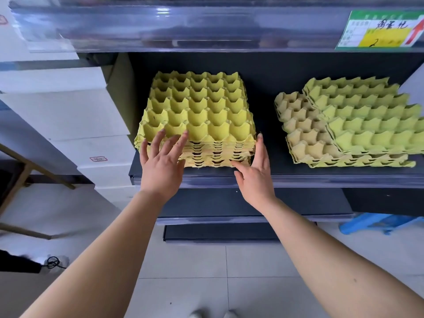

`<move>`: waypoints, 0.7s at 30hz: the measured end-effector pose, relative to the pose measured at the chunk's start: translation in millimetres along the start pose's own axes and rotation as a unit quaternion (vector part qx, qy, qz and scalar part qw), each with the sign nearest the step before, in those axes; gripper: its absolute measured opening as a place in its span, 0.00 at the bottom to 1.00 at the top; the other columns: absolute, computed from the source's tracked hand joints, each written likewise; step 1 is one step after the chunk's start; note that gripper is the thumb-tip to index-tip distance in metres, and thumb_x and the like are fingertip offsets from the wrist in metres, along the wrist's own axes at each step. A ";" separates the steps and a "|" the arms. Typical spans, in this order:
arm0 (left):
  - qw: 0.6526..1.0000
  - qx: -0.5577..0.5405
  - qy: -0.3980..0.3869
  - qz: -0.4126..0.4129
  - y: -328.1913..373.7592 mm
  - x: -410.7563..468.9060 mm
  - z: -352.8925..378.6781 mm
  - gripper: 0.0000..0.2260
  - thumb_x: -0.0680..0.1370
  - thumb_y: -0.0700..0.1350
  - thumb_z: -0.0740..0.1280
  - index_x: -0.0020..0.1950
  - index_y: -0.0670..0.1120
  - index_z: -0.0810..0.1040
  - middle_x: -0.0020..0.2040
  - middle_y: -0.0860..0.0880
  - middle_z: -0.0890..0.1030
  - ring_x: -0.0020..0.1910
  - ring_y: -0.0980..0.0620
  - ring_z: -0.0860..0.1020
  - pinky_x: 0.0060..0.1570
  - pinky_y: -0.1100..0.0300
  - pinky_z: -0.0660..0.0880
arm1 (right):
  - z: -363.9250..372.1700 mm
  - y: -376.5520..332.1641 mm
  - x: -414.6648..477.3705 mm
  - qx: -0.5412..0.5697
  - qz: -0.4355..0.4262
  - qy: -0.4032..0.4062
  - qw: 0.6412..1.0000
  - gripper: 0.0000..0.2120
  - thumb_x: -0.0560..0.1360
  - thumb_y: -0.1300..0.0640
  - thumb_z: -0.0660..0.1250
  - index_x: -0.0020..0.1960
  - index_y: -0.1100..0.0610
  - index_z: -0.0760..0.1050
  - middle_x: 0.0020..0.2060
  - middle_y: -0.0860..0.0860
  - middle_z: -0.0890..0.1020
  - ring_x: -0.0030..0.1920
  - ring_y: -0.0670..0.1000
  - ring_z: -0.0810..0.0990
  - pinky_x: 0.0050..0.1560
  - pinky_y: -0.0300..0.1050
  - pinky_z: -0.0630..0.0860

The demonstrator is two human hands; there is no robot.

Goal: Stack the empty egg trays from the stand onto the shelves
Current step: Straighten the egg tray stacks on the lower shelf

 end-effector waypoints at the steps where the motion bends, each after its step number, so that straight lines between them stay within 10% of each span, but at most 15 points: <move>1: 1.000 -0.002 0.005 0.000 -0.1 -0.2 -0.1 0.31 0.77 0.43 0.67 0.77 0.55 0.59 0.68 0.48 0.73 0.75 0.42 0.58 0.72 0.39 0.50 | 2.0 0.0 -0.5 0.005 0.002 0.003 1.000 0.09 0.74 0.59 0.69 0.52 0.52 0.83 0.76 0.60 0.44 0.75 0.62 0.49 0.74 0.55 0.56; 12: 1.000 -0.024 0.011 -0.005 1.8 6.4 -1.8 0.30 0.77 0.46 0.67 0.77 0.54 0.60 0.64 0.48 0.76 0.72 0.41 0.61 0.71 0.39 0.49 | 7.1 -4.0 0.8 -0.029 0.040 -0.009 0.999 0.16 0.70 0.64 0.70 0.56 0.52 0.81 0.75 0.62 0.44 0.73 0.66 0.52 0.73 0.62 0.52; 21: 0.991 -0.112 0.076 0.001 -5.1 31.3 -5.5 0.16 0.77 0.42 0.68 0.65 0.47 0.78 0.48 0.45 0.81 0.52 0.37 0.74 0.56 0.45 0.69 | 4.0 -5.6 1.6 0.029 0.057 0.004 0.998 0.12 0.71 0.61 0.70 0.53 0.52 0.82 0.74 0.62 0.50 0.71 0.56 0.46 0.74 0.60 0.45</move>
Point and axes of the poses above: each hand's wrist, its own x-axis towards the middle knuckle, its own z-axis out of the palm, y = z × x, the point moved 4 cm from there along x, towards the middle knuckle
